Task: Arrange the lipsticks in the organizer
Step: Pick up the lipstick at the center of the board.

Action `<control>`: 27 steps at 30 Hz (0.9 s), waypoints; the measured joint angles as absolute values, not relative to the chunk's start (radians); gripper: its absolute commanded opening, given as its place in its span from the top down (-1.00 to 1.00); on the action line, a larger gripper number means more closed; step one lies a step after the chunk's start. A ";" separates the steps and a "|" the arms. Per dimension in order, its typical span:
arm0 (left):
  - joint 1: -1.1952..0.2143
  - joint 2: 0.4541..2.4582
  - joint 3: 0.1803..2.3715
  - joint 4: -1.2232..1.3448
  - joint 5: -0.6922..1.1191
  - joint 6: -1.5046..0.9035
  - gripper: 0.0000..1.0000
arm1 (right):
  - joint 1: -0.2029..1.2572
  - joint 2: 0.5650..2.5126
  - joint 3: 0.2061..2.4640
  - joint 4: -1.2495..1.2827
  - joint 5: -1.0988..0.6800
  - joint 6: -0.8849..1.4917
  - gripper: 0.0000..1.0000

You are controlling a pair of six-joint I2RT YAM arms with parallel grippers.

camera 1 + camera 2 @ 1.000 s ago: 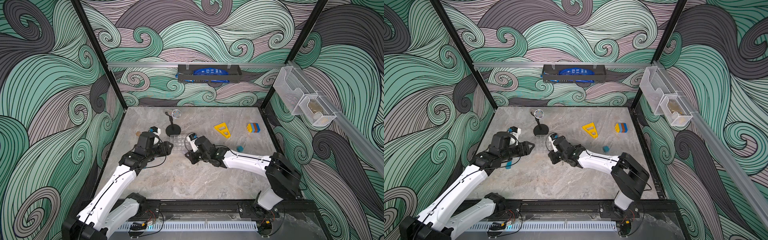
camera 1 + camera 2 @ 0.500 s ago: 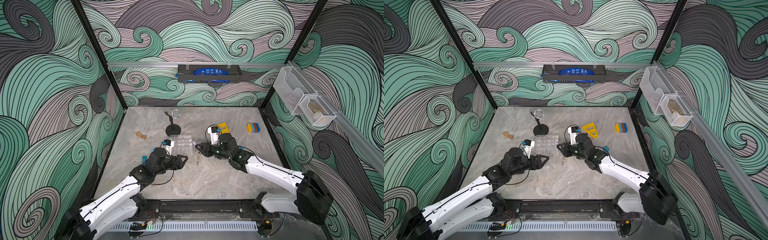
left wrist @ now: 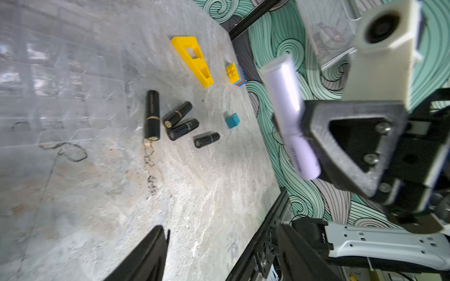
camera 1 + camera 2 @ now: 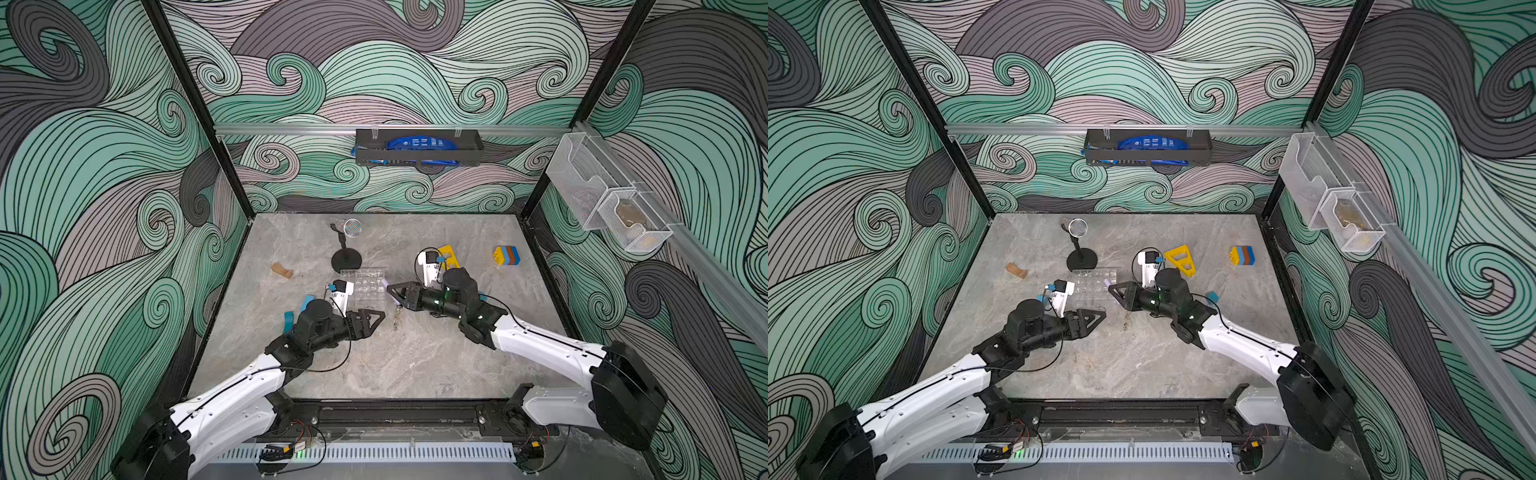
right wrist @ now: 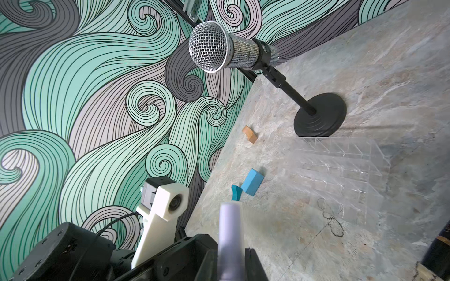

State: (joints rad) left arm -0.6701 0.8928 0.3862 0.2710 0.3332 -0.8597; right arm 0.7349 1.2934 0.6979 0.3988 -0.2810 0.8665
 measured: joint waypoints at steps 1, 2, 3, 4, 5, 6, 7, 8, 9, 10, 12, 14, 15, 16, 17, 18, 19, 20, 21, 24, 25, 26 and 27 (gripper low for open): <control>-0.670 0.893 0.387 0.294 0.339 -0.867 -0.34 | 0.739 1.293 0.688 0.416 -0.282 0.879 0.60; -0.670 0.893 0.386 0.318 0.343 -0.876 -0.30 | 0.744 1.293 0.680 0.427 -0.282 0.887 0.60; -0.670 0.893 0.386 0.337 0.346 -0.886 -0.26 | 0.752 1.292 0.673 0.438 -0.282 0.897 0.60; -0.670 0.893 0.386 0.358 0.348 -0.896 -0.24 | 0.761 1.290 0.667 0.446 -0.281 0.903 0.60; -0.670 0.893 0.386 0.377 0.351 -0.905 -0.21 | 0.769 1.287 0.663 0.455 -0.280 0.908 0.60; -0.670 0.893 0.386 0.396 0.355 -0.913 -0.18 | 0.776 1.282 0.657 0.467 -0.279 0.916 0.60; -0.670 0.894 0.386 0.412 0.358 -0.918 -0.15 | 0.781 1.279 0.654 0.476 -0.279 0.923 0.60; -0.670 0.896 0.386 0.429 0.363 -0.925 -0.11 | 0.786 1.276 0.652 0.487 -0.279 0.929 0.60; -0.670 0.900 0.386 0.444 0.367 -0.929 -0.07 | 0.789 1.274 0.651 0.497 -0.279 0.933 0.60; -0.670 0.906 0.386 0.459 0.372 -0.934 -0.04 | 0.791 1.273 0.651 0.506 -0.279 0.939 0.59; -0.671 0.918 0.384 0.488 0.379 -0.942 0.03 | 0.793 1.273 0.651 0.521 -0.278 0.948 0.59; -0.675 0.929 0.381 0.509 0.385 -0.949 0.07 | 0.796 1.273 0.651 0.530 -0.275 0.956 0.59; -0.678 0.933 0.379 0.516 0.389 -0.950 0.08 | 0.798 1.273 0.651 0.535 -0.274 0.961 0.59; -0.684 0.936 0.377 0.523 0.393 -0.951 0.09 | 0.801 1.273 0.651 0.541 -0.271 0.965 0.59; -0.684 0.937 0.375 0.529 0.396 -0.950 0.10 | 0.802 1.273 0.651 0.543 -0.270 0.969 0.59; -0.684 0.936 0.371 0.533 0.397 -0.949 0.09 | 0.802 1.273 0.651 0.543 -0.269 0.970 0.59; -0.684 0.931 0.366 0.532 0.392 -0.948 0.08 | 0.802 1.273 0.651 0.543 -0.265 0.969 0.59; -0.684 0.917 0.355 0.527 0.375 -0.946 0.07 | 0.802 1.273 0.651 0.540 -0.260 0.963 0.59; -0.684 0.896 0.342 0.511 0.351 -0.943 0.06 | 0.802 1.273 0.651 0.532 -0.253 0.953 0.59; -0.674 0.778 0.325 0.338 0.228 -0.920 0.05 | 0.807 1.273 0.645 0.476 -0.209 0.893 0.60; -0.666 0.744 0.332 0.260 0.180 -0.905 0.05 | 0.812 1.273 0.641 0.443 -0.185 0.864 0.60; -0.654 0.720 0.347 0.181 0.134 -0.888 0.06 | 0.820 1.275 0.641 0.406 -0.159 0.836 0.60; -0.638 0.708 0.368 0.097 0.089 -0.870 0.06 | 0.834 1.281 0.641 0.368 -0.126 0.801 0.60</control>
